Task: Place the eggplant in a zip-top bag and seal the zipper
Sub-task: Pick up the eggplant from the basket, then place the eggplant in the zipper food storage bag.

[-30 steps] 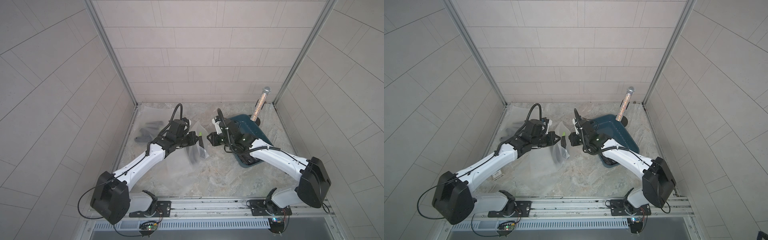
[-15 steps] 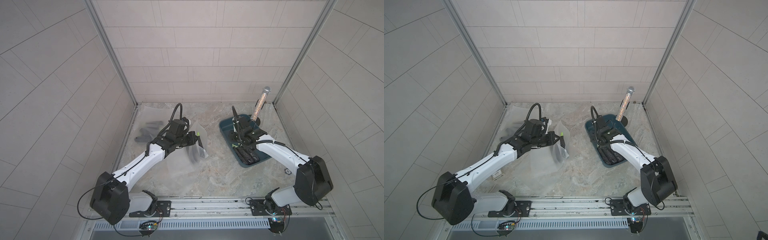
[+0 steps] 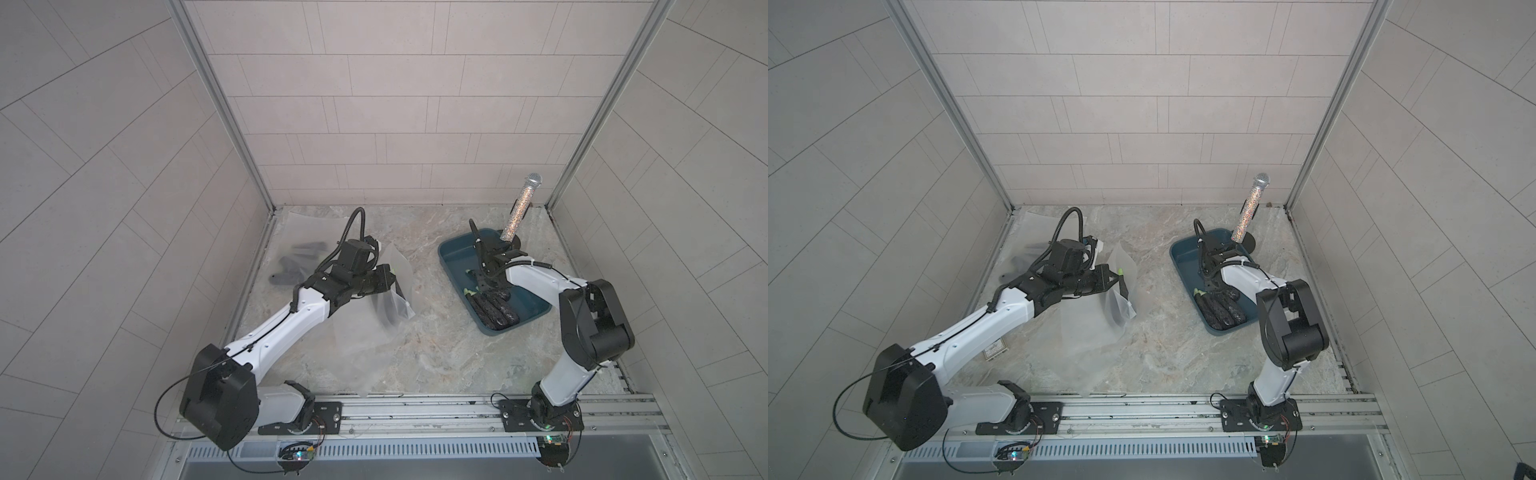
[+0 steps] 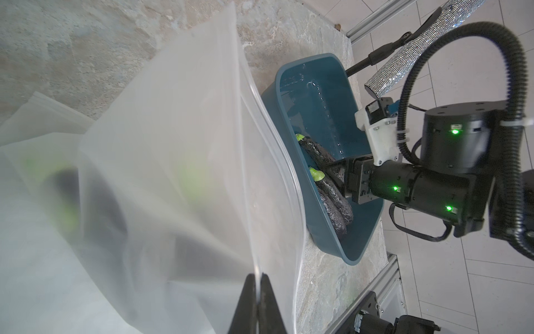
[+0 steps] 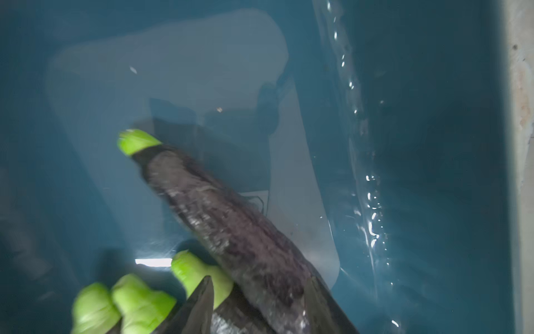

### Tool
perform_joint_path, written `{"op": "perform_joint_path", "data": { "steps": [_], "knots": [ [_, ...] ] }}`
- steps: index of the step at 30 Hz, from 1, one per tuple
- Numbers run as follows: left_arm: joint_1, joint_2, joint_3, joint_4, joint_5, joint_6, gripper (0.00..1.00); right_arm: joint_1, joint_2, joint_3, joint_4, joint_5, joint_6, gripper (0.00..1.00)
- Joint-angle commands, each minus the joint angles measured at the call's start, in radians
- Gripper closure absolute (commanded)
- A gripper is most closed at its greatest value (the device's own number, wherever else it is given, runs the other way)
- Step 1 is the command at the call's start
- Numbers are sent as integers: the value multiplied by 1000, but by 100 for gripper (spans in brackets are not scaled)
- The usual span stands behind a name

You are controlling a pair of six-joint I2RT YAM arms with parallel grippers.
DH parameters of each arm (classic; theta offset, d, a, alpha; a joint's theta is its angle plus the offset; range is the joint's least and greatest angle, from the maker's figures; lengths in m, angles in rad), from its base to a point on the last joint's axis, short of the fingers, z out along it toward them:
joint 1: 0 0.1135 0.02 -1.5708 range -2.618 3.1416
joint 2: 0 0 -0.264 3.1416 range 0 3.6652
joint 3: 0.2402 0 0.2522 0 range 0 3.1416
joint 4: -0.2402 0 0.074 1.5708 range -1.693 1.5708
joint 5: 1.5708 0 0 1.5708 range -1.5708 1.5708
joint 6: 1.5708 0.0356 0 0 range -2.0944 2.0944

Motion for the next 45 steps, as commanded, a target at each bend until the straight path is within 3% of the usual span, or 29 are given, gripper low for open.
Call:
{"op": "perform_joint_path", "data": {
  "steps": [1,5,13,21,26,29,36,45],
  "knots": [
    [3,-8,9,-18,-10,22,100,-8,16,20,-14,28,-35,47],
    [4,1,14,-18,-8,22,100,-17,64,31,4,43,-43,49],
    [4,6,19,-29,-14,30,100,-26,88,44,63,66,-67,69],
    [5,17,17,-19,-20,27,100,-2,-46,76,46,65,-76,76],
    [5,22,21,-12,-23,19,100,68,-199,60,88,-84,20,76],
    [6,27,24,-7,-21,11,100,131,-302,14,177,-203,110,77],
    [6,35,27,6,-14,-6,100,315,-440,-103,496,-279,304,80],
    [8,44,42,19,3,-28,100,490,-368,-205,970,-271,471,83]
  ]
}}
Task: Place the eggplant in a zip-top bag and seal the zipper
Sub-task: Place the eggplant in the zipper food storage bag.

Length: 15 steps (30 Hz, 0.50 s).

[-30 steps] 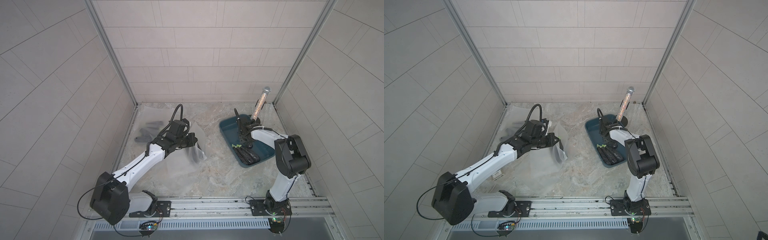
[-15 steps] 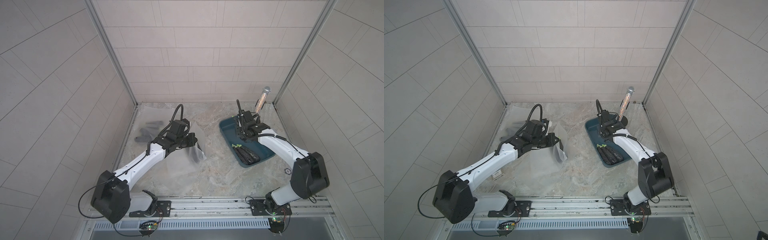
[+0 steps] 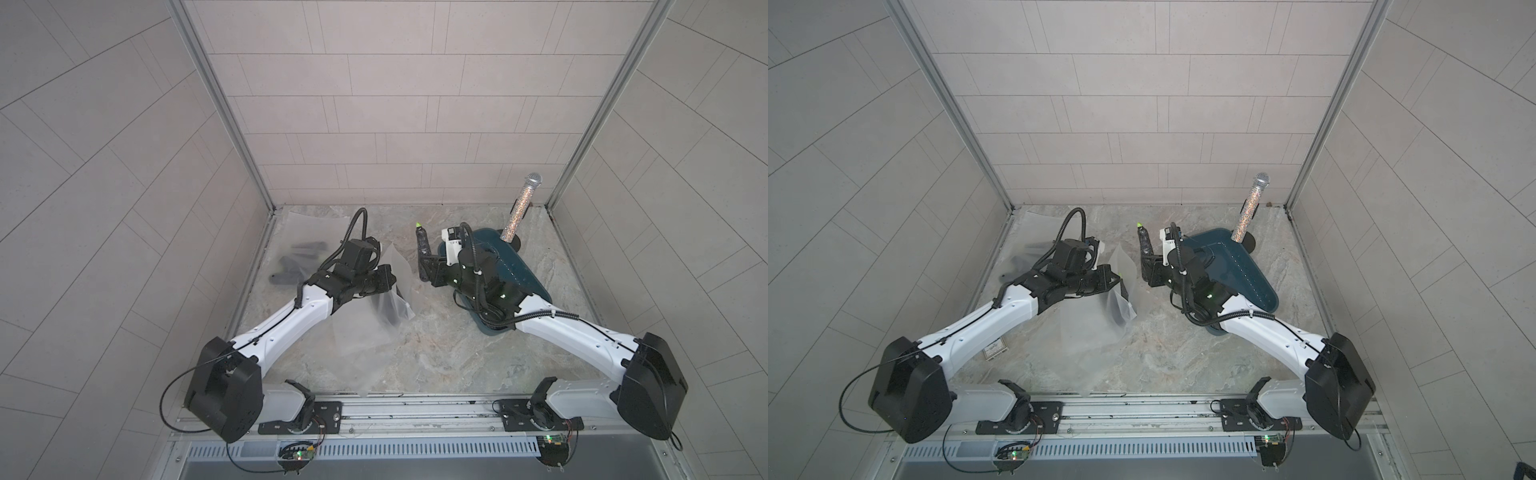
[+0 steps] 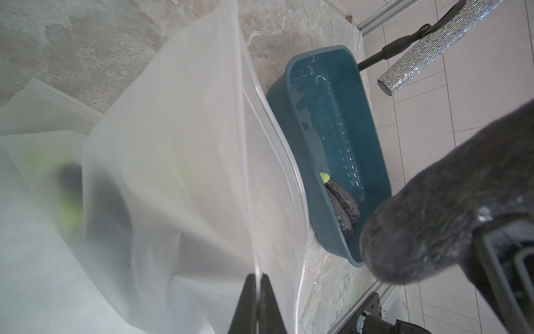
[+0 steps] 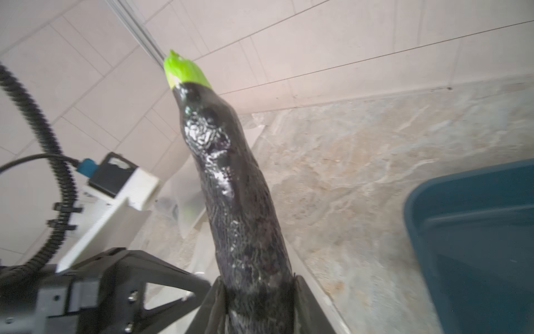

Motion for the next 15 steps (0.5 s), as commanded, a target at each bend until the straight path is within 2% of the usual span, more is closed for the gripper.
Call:
{"op": "perform_joint_path", "data": {
  "steps": [1,8,15],
  "knots": [
    [7,7,35,21,5,-12,100,40,36,-23,255,-7,92,83],
    [13,-3,36,37,32,-40,100,87,130,-34,372,-10,98,83],
    [46,-38,20,67,62,-87,100,100,164,-71,374,-2,70,83]
  ]
}}
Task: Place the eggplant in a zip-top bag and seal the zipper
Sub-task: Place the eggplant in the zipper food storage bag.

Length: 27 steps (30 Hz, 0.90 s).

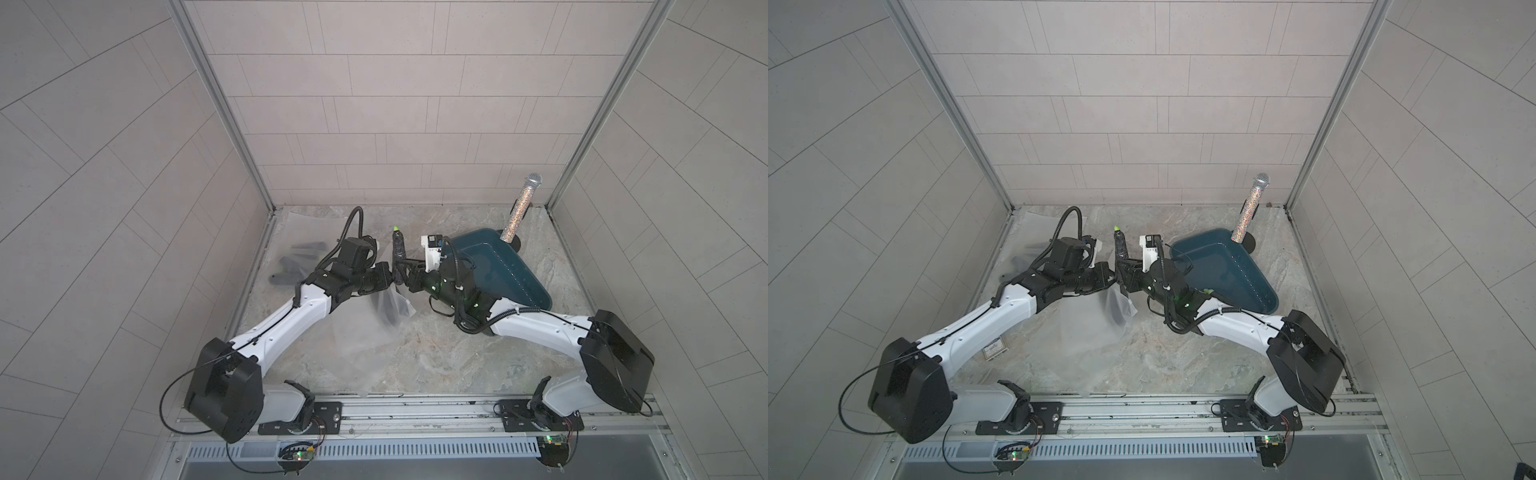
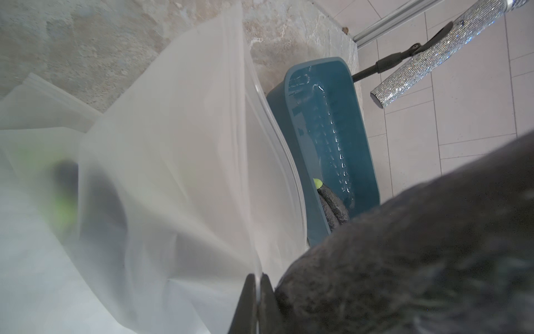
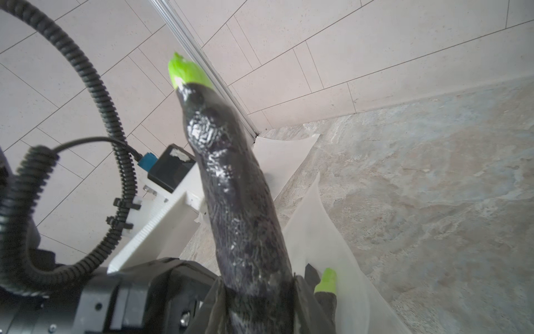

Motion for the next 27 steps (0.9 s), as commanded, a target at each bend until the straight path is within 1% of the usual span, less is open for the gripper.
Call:
{"op": "perform_joint_path", "data": {
  "steps": [1,8,15,20,25,26,27],
  "knots": [
    [15,-39,15,52,26,-40,100,12,4,-24,28,7,-9,83],
    [24,-52,4,75,42,-59,100,21,-1,-18,-58,17,-72,80],
    [38,-77,7,77,41,-67,100,38,-2,30,-228,14,-135,74],
    [37,-87,19,62,33,-53,100,44,7,84,-349,16,-155,74],
    [37,-104,7,53,18,-43,100,44,22,121,-430,34,-153,75],
    [39,-107,8,48,14,-41,100,44,26,134,-456,31,-159,74],
    [38,-110,8,44,11,-35,100,44,32,146,-480,25,-165,71]
  ]
}}
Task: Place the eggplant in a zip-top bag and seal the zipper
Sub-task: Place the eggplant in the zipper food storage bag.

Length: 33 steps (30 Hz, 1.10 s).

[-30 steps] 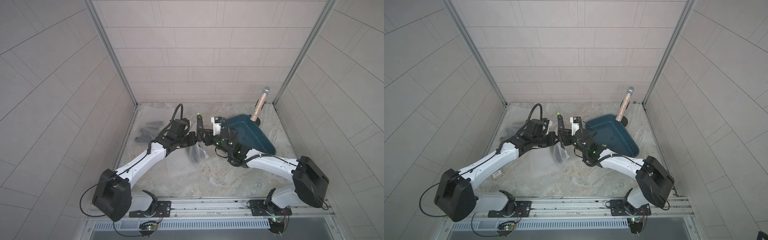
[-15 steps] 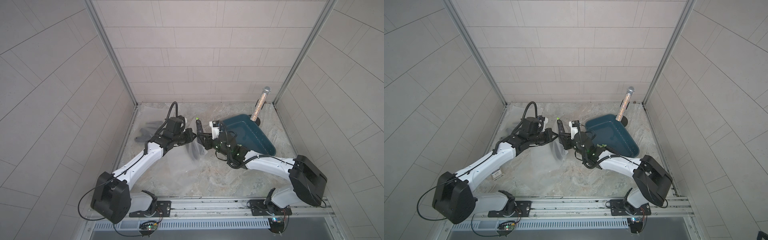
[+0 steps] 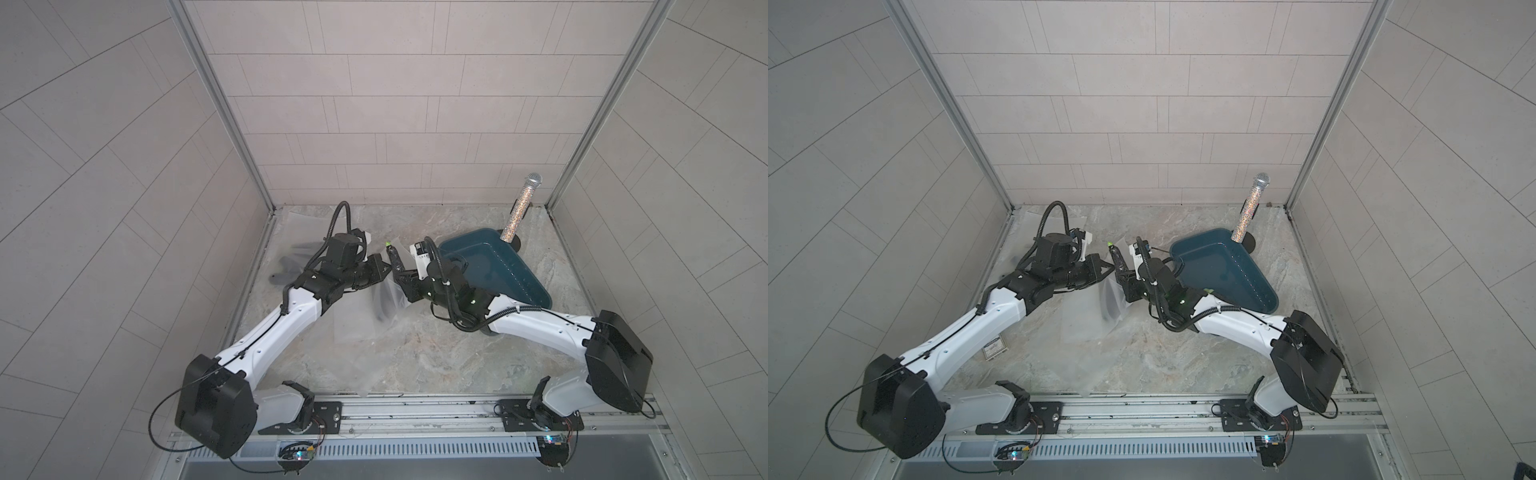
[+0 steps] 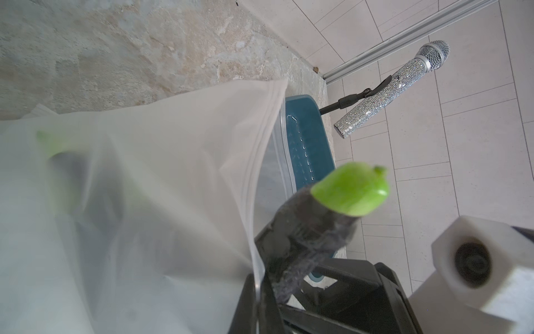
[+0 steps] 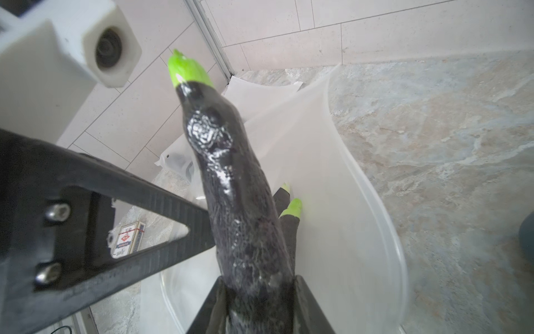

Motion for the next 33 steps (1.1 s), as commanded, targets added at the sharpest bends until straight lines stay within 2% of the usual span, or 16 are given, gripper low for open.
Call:
{"op": "perform_joint_path", "data": {
  "steps": [1,5,9,12,17,20,26,29,33],
  "knots": [
    [4,-34,8,9,-16,21,100,9,27,41,-125,0,-30,68],
    [5,-33,7,6,-10,28,100,7,27,78,-152,9,-46,55],
    [4,-39,-3,2,-13,33,100,0,16,121,-172,46,-65,53],
    [2,-40,-7,2,-4,33,100,-12,28,149,-172,57,-73,53],
    [1,-45,-9,1,-2,33,100,-26,90,206,-179,38,-77,62],
    [1,-56,-10,-11,-23,33,100,-40,105,221,-209,2,-59,61],
    [4,-67,-35,38,-152,0,100,-53,-56,131,-239,-98,-69,52],
    [9,-61,-27,42,-198,-19,100,-56,-158,61,-273,-156,-88,51],
    [13,-56,-27,75,-225,-47,100,-56,-217,-21,-299,-267,-111,52]
  ]
}}
